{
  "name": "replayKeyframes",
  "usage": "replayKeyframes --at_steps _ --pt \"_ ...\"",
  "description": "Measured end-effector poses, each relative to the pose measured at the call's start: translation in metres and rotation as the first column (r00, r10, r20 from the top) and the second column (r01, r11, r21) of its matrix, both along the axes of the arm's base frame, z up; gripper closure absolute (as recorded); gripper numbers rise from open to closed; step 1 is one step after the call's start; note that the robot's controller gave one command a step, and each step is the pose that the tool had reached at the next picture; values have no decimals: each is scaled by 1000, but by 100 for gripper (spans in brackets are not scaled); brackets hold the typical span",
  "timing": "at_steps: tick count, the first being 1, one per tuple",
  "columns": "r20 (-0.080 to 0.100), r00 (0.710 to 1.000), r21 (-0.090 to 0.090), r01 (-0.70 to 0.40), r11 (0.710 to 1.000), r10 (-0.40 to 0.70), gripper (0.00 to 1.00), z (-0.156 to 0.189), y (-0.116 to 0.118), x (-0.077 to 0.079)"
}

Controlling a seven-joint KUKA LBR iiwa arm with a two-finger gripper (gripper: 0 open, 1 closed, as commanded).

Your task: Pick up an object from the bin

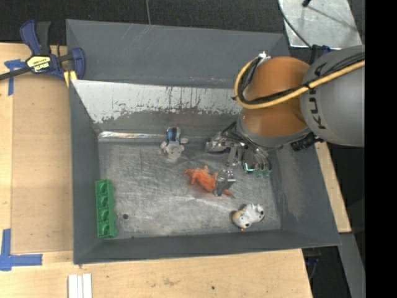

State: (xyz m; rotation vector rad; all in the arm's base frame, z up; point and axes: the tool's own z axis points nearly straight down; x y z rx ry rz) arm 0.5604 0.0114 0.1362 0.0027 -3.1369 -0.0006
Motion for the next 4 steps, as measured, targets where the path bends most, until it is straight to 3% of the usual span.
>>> replayKeyframes --at_steps 1,2,3,4 --pt "8 1000 0 0 1000 0 0 4 0 2" --pt "15 988 1 152 988 -152 0 -33 5 0" --pt "16 975 4 221 975 -221 0 -75 7 3" --pt "16 975 3 220 975 -220 0 -52 7 1"
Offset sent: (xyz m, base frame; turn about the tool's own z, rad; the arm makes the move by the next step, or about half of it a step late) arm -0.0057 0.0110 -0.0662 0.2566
